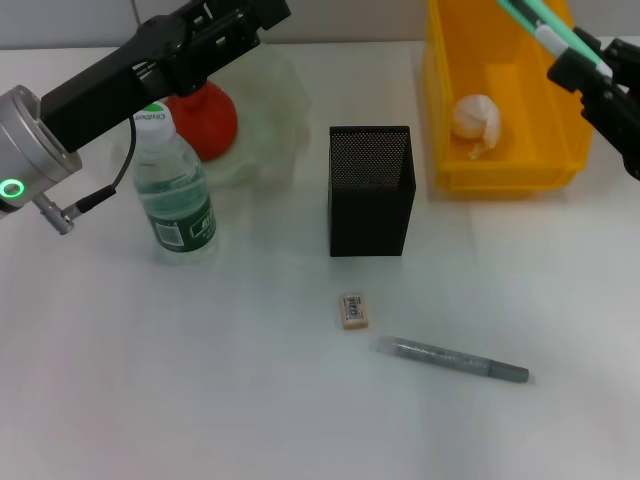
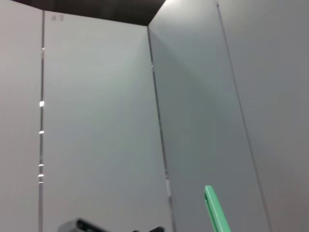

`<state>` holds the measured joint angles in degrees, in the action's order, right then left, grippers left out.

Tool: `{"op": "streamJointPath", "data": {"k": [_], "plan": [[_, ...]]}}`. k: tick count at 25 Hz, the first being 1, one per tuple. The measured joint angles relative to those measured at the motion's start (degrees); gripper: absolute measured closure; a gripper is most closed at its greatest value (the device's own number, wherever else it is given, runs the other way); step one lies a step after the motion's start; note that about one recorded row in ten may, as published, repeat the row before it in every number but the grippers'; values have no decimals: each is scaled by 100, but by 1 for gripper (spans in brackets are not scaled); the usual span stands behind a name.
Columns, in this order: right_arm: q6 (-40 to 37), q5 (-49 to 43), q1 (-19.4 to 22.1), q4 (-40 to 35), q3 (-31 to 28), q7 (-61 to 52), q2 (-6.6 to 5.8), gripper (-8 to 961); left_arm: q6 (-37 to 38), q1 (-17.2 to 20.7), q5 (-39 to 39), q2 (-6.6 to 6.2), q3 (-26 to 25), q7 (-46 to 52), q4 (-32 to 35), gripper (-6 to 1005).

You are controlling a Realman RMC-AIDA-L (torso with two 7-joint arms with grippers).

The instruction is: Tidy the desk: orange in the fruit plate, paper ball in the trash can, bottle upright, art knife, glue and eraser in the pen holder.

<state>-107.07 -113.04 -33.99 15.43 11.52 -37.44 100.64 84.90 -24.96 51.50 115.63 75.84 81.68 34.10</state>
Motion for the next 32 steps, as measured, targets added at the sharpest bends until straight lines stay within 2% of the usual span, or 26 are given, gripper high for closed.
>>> {"op": "streamJointPath", "data": {"k": [1,2,4,5,6,7,8,11,18,25,32], "plan": [[-294,22,89,-1319,-11,-844,495,754,0,0,0,2,0,0,0,332],[-294,22,89,-1319,-11,-844,495,754,0,0,0,2,0,-1,1,332],[-461,79,197,-2979,-21,-1697,1193,753,0,0,0,3,0,-1,-2,332],[-504,104,247,-3820,-20,-2062,1504,753,-1,0,0,4,0,-3,-9,332],[-539,137,307,-5141,63,-2425,1872,752,-12,-12,0,11,0,-8,-22,332],[-561,166,311,-5652,111,-2490,1917,752,-33,-27,0,19,1,-15,-29,332],[-612,216,299,-5957,152,-2543,1869,752,-52,-35,1,29,1,-23,-28,332],[-639,331,292,-6264,181,-2631,1807,751,-74,-25,7,40,1,-29,-28,332],[-608,436,357,-6069,269,-3139,1857,749,-105,-60,12,38,3,-43,-50,332],[-608,405,434,-6758,674,-4590,1829,747,-110,-59,18,28,1,-27,-27,332],[-665,324,725,-8060,1269,-6044,1780,745,-74,-58,29,-5,42,-39,-12,332]]}}
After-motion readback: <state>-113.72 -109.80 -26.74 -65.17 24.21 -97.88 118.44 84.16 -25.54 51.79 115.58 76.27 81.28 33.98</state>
